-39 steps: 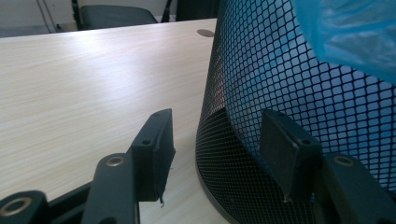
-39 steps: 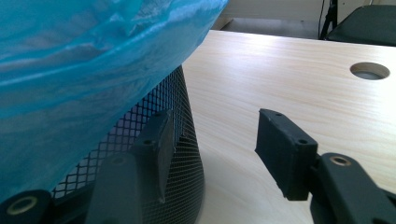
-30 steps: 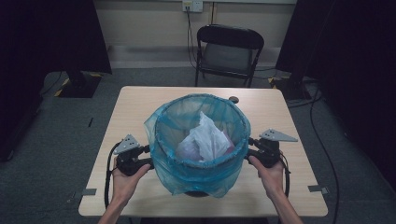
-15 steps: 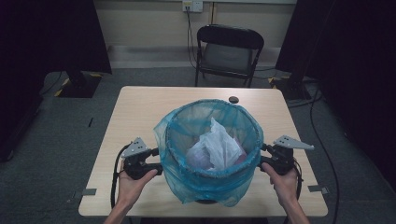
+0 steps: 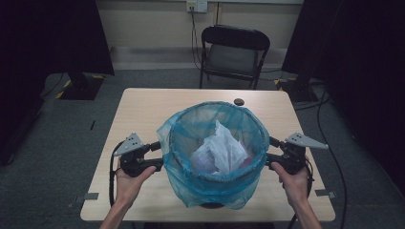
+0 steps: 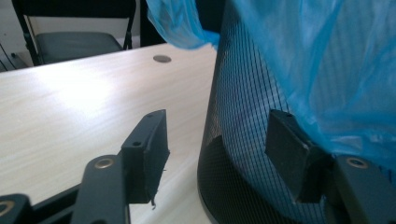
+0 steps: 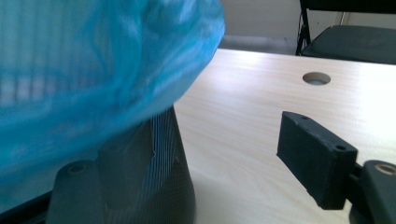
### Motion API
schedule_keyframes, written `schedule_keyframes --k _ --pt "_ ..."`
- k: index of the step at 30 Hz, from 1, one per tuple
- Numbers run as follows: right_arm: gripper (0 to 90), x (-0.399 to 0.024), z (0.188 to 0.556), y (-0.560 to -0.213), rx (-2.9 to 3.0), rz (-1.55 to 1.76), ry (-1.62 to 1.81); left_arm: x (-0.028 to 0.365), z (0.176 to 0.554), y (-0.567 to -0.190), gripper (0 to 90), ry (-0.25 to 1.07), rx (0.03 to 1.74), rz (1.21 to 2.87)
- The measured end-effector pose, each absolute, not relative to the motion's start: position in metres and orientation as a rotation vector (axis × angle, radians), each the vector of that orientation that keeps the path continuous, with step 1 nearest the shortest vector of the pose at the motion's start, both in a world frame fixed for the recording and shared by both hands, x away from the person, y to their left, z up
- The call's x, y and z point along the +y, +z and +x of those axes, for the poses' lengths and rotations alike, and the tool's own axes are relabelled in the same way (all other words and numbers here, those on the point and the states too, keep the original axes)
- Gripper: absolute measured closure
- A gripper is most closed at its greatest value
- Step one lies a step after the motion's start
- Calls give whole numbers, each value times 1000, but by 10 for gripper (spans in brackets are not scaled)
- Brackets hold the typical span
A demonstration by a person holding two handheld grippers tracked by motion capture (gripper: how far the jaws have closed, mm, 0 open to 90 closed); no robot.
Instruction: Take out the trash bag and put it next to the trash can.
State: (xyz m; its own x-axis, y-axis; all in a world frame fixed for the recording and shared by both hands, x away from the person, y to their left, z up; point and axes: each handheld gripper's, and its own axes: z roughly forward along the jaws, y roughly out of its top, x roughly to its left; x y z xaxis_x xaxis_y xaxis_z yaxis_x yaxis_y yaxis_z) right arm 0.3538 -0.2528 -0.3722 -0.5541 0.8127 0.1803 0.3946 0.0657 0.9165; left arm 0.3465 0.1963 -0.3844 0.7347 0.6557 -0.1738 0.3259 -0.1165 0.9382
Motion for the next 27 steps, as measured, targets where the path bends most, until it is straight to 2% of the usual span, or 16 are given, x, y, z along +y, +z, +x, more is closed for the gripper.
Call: schedule_keyframes --k 3,7,10,13,16,18,21,27 --pt "326 -252 353 -366 1950 1177 1512 197 346 -374 364 345 779 1687" --pt "482 -252 348 -358 1942 1131 1561 198 344 -359 374 362 755 1663" --pt "611 -254 344 -352 1942 1092 1613 197 342 -353 494 356 717 1651" --pt "733 -254 343 -345 1955 1046 1648 195 339 -347 696 387 702 1664" --pt "829 -255 343 -338 1943 1022 1676 197 340 -342 859 311 683 1624" --pt "861 -256 344 -333 1933 1015 1692 198 341 -339 900 297 656 1630" --pt "895 -255 344 -326 1932 997 1708 197 338 -334 900 288 641 1635" --pt "900 -255 349 -314 1919 991 1721 198 337 -323 900 310 632 1619"
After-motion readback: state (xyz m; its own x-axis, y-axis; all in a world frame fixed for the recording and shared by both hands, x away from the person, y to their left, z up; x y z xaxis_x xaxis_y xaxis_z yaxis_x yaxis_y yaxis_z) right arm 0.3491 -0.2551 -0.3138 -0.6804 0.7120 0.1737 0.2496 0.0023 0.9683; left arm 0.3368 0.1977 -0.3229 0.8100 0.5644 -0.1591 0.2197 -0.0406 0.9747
